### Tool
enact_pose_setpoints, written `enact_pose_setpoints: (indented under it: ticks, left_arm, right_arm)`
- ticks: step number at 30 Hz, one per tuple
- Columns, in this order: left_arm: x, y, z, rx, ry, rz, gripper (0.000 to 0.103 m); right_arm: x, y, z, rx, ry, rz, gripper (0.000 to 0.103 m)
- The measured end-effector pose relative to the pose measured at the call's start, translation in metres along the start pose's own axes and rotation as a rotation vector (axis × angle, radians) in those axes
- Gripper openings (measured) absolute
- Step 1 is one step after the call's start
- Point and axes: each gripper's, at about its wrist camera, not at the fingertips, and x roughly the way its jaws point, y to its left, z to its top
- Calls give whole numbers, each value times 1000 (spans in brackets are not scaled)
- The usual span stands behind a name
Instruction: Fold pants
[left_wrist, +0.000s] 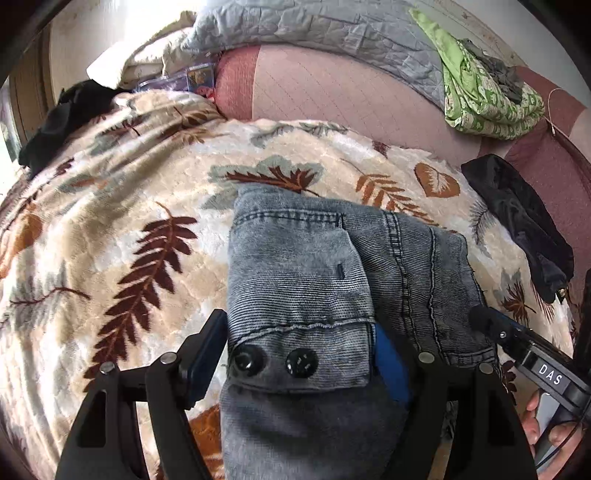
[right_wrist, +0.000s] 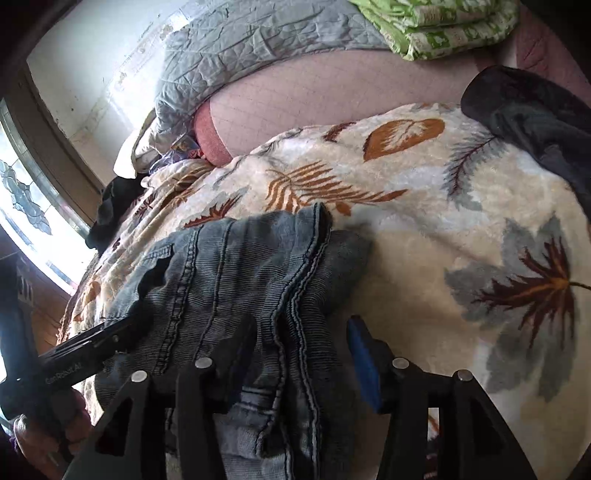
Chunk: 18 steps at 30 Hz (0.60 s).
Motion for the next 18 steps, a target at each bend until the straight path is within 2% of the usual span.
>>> enact_pose_setpoints:
  ticks: [3, 6, 8, 11, 15, 18]
  left_arm:
    - [-43, -4, -4, 18, -84, 57, 77]
    - [-92, -4, -9, 14, -161, 109, 79]
    - [-125, -2, -13, -4, -209, 134, 84]
    - [-172, -3, -19, -22, -275, 189, 86]
    - [-228, -9, -31, -4, -351, 260, 88]
    - [-263, -15, -41, 15, -398, 287, 89]
  right_arm:
    - [-46, 9, -6, -39, -116, -12, 63]
    - [-91, 26, -17, -89, -209, -17, 64]
    - [-119, 35, -30, -102, -240, -6, 64]
    - [-154, 51, -46, -133, -269, -14, 64]
    - [-199, 68, -60, -168, -304, -49, 64]
    - [-229, 82, -66, -191, -340, -59, 65]
